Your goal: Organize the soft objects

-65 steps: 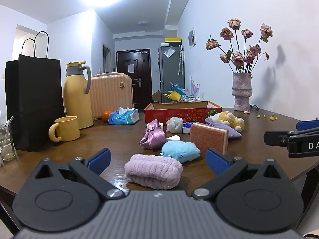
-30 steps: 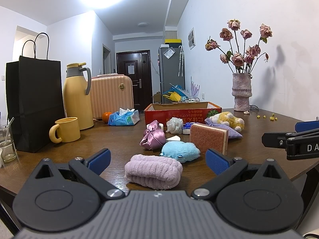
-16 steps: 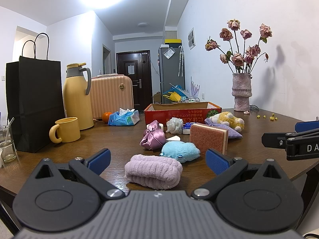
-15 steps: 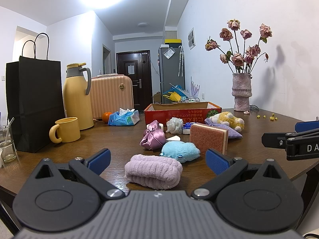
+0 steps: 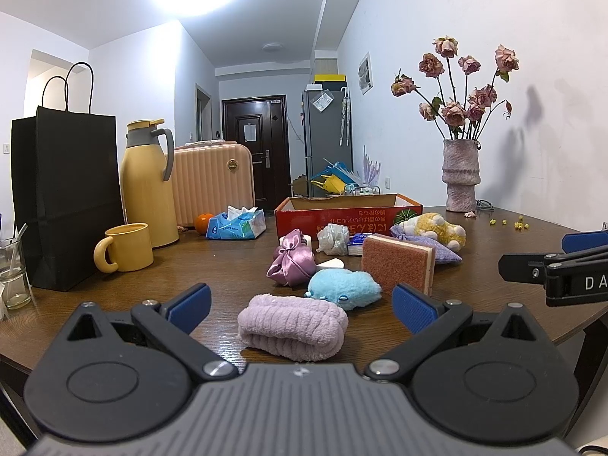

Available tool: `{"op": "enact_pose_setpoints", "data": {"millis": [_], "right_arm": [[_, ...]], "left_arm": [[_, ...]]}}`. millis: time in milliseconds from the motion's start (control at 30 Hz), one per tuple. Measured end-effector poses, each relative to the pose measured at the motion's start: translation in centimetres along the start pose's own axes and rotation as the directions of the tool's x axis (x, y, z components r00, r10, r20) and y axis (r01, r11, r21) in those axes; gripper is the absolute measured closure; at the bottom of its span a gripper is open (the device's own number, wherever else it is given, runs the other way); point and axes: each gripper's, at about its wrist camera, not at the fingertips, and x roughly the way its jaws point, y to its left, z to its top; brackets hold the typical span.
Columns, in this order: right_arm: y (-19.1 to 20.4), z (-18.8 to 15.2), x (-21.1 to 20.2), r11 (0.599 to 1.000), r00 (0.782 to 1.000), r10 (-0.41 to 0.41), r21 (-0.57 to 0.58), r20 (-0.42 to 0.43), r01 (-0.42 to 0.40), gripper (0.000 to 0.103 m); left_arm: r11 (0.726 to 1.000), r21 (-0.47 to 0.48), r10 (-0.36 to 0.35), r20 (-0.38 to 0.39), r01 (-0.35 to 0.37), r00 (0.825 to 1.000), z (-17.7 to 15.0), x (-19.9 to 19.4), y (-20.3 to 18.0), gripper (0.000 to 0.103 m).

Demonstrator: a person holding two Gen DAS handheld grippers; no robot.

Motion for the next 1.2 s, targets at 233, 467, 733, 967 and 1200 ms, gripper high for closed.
{"op": "enact_pose_setpoints", "data": {"millis": [233, 467, 733, 967, 1200], "right_arm": [[0.1, 0.0, 0.1, 1.000, 1.000, 0.003, -0.003, 0.000, -0.003, 0.000], [0.6, -0.2, 0.4, 1.000, 1.000, 0.005, -0.002, -0.003, -0.005, 0.000], [-0.1, 0.0, 0.9, 1.000, 1.000, 0.007, 0.003, -0.013, -0.007, 0.000], [-0.8, 0.2, 2.1, 1.000, 1.000, -0.006, 0.008, -0.024, 0.006, 0.000], [-1.0, 0.1, 3.3, 1.000, 0.999, -0.010, 0.001, -0.042, 0.010, 0.000]], "left_arm": [[1.000, 0.000, 0.000, -0.001, 0.000, 1.000, 0.1, -0.3, 0.1, 0.000], [1.000, -0.001, 0.005, -0.012, -0.005, 1.000, 0.3, -0.2, 0.1, 0.000], [1.000, 0.008, 0.011, -0.046, -0.011, 0.999, 0.1, 1.2, 0.5, 0.000], [0.999, 0.030, 0.028, -0.086, -0.025, 0.996, 0.3, 3.2, 0.7, 0.000], [0.999, 0.042, 0.006, -0.143, 0.000, 0.990, 0.6, 5.8, 0.6, 0.000]]}}
